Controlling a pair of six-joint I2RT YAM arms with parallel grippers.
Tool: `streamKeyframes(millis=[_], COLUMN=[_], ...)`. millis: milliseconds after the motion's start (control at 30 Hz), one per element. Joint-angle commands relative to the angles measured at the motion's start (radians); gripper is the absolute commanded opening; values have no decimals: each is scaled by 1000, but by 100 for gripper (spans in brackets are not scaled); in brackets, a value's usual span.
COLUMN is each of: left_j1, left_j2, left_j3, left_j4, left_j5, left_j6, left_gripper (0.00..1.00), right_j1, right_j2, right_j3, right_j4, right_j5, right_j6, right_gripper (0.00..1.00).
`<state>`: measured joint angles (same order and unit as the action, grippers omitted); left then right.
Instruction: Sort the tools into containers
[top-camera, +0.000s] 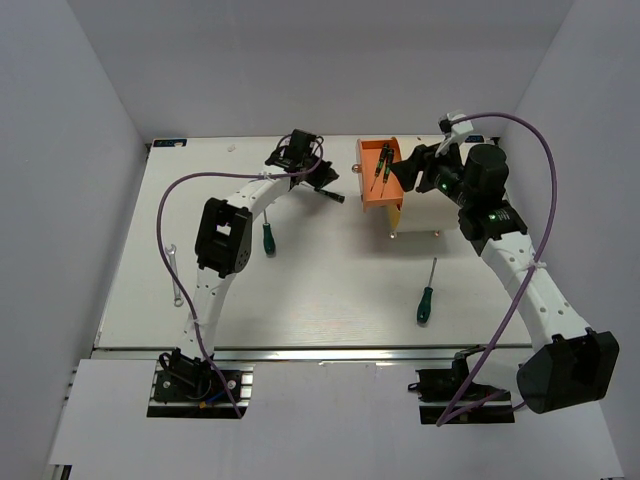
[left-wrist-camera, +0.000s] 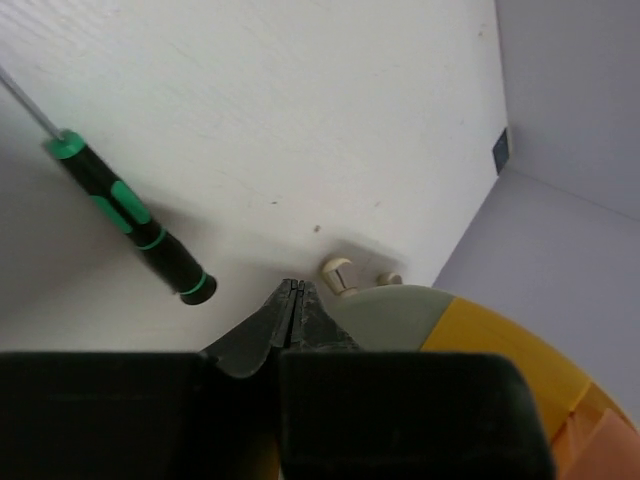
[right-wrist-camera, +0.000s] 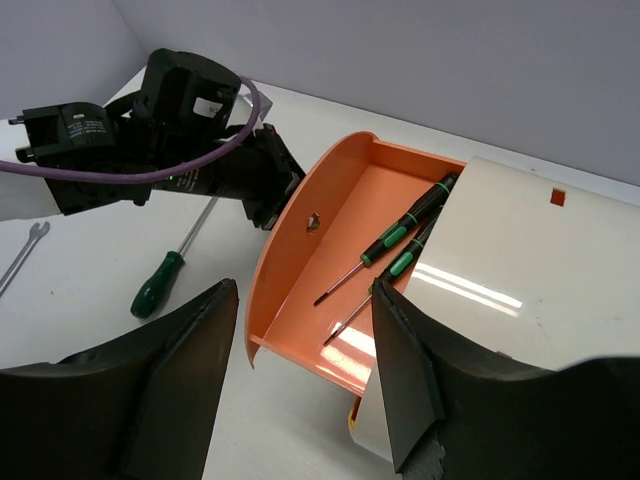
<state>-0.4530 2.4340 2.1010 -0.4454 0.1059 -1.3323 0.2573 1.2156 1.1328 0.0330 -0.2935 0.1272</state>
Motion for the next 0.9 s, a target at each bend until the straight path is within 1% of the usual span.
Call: streamKeyframes(millis=[0, 200, 300, 500, 633, 700, 767, 867], left_j1=[0, 0, 0, -1, -1, -1, -1, -1], left_j2=[23, 85, 112, 96, 30, -6, -62, -139], left_j3=[17, 62, 89, 77, -8, -79, -155, -228], left_j4=[77, 80, 50, -12, -21, -27, -29, -30], left_j5=[20, -14, -20, -34, -31, -29, -28, -44], left_j6=[-38, -42, -41, -12, 24, 39, 62, 90], left_gripper=[10, 10, 10, 10, 10, 10, 10, 9], right_j1=[-6, -9, -9, -13, -13, -13, -15, -13], right_j2=[-34, -56, -64, -71, -71, -71, -71, -74], right_j3=[-14, -27, -34, -42, -44, -44, -47, -51], right_j4=[56, 61, 62, 62, 65, 67, 70, 71], right_j5=[20, 24, 22, 24, 25, 24, 25, 24], right_j6=[-14, -21, -20, -12, -12, -11, -9, -8], right_gripper=[62, 62, 62, 62, 62, 62, 62, 62])
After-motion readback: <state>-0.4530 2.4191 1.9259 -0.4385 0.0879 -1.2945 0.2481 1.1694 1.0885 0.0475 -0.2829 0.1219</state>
